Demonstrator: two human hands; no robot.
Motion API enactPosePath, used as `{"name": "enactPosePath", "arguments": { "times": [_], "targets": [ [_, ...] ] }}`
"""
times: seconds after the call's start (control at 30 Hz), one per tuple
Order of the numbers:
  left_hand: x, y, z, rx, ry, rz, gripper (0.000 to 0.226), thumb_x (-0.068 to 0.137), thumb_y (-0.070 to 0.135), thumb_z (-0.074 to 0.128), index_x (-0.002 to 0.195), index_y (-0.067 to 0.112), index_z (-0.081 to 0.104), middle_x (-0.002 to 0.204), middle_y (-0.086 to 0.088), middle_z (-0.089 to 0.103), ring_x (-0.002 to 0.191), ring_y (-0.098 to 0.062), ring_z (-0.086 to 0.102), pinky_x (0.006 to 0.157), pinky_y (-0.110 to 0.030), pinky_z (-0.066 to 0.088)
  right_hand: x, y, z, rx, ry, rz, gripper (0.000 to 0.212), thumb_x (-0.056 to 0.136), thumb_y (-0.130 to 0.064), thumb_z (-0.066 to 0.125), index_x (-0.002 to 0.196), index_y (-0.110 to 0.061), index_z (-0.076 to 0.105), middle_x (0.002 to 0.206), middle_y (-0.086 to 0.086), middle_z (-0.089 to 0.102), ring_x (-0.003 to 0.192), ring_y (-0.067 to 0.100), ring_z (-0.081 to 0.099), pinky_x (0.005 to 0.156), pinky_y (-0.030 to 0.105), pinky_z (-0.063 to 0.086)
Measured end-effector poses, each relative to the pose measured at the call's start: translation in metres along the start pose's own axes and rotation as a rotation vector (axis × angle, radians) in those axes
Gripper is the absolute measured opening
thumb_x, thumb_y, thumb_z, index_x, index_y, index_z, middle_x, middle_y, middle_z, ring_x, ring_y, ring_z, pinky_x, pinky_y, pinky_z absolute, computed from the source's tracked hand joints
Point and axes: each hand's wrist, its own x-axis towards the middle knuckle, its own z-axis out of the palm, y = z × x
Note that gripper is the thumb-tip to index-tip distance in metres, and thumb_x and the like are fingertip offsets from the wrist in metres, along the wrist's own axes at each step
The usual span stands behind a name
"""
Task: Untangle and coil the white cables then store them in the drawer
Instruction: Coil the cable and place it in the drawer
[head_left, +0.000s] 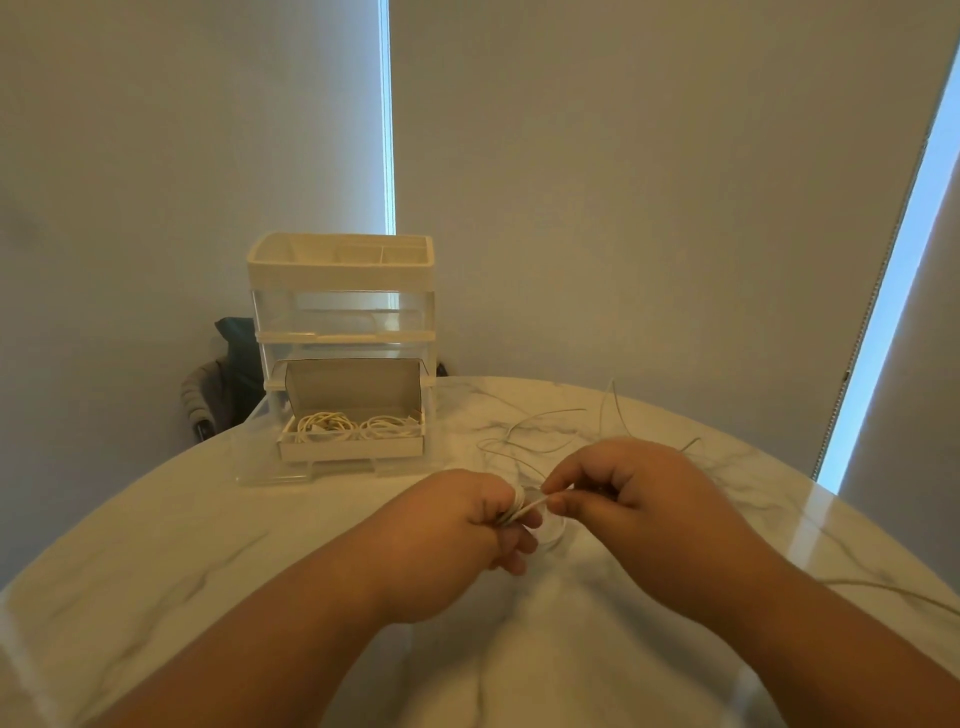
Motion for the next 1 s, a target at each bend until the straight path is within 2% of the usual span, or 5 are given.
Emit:
{"name": "enactPosePath", "arguments": {
  "times": [0.13, 0.33, 0.63, 0.83, 1.0],
  "targets": [
    [-0.001, 0.003, 0.003, 0.155, 0.007, -0.010, 0.024, 0.097, 0.013, 0.046, 0.091, 0.026, 0.065, 0.087, 0.013, 0.066, 0.073, 0.003, 0.057, 0.070, -0.016, 0.045, 0.001, 0.006, 0.000, -0.042, -0.132, 0.110, 0.014, 0.095, -0.028, 0.063, 0.095, -0.036, 0.074, 0.087, -0.021, 0.066, 0.076, -0.006, 0.058, 0.067, 0.011, 0.040],
    [-0.004, 0.011, 0.005, 0.188, -0.031, -0.020, 0.029, 0.102, 0.034, 0.043, 0.098, 0.024, 0.070, 0.082, 0.011, 0.056, 0.079, -0.002, 0.053, 0.077, -0.022, 0.044, 0.000, -0.002, 0.004, -0.018, -0.021, 0.001, 0.020, 0.096, -0.028, 0.062, 0.084, -0.044, 0.064, 0.089, -0.023, 0.061, 0.093, -0.013, 0.052, 0.072, 0.003, 0.038],
    [-0.009, 0.014, -0.008, -0.364, -0.118, -0.070, 0.021, 0.099, 0.016, 0.054, 0.102, 0.006, 0.072, 0.085, -0.007, 0.076, 0.071, -0.016, 0.065, 0.073, -0.028, 0.053, 0.003, 0.010, 0.006, 0.064, 0.115, -0.074, 0.023, 0.089, -0.030, 0.068, 0.077, -0.049, 0.064, 0.084, -0.023, 0.064, 0.094, -0.006, 0.057, 0.072, 0.005, 0.039],
    [-0.017, 0.026, -0.011, -0.370, -0.200, -0.037, 0.038, 0.104, 0.024, 0.041, 0.089, 0.006, 0.072, 0.062, -0.004, 0.057, 0.057, -0.014, 0.048, 0.060, -0.027, 0.042, 0.005, 0.017, 0.007, 0.129, 0.127, -0.078, 0.019, 0.091, -0.031, 0.065, 0.080, -0.046, 0.067, 0.087, -0.026, 0.065, 0.093, -0.003, 0.060, 0.073, 0.006, 0.042],
    [-0.018, 0.027, -0.014, -0.638, -0.194, 0.023, 0.039, 0.102, 0.028, 0.040, 0.079, 0.010, 0.066, 0.056, -0.004, 0.039, 0.052, -0.016, 0.036, 0.055, -0.025, 0.039, 0.005, 0.015, 0.012, 0.258, 0.060, -0.082, 0.017, 0.091, -0.040, 0.058, 0.080, -0.042, 0.071, 0.082, -0.026, 0.068, 0.087, -0.001, 0.063, 0.072, 0.007, 0.042]
  ]
}}
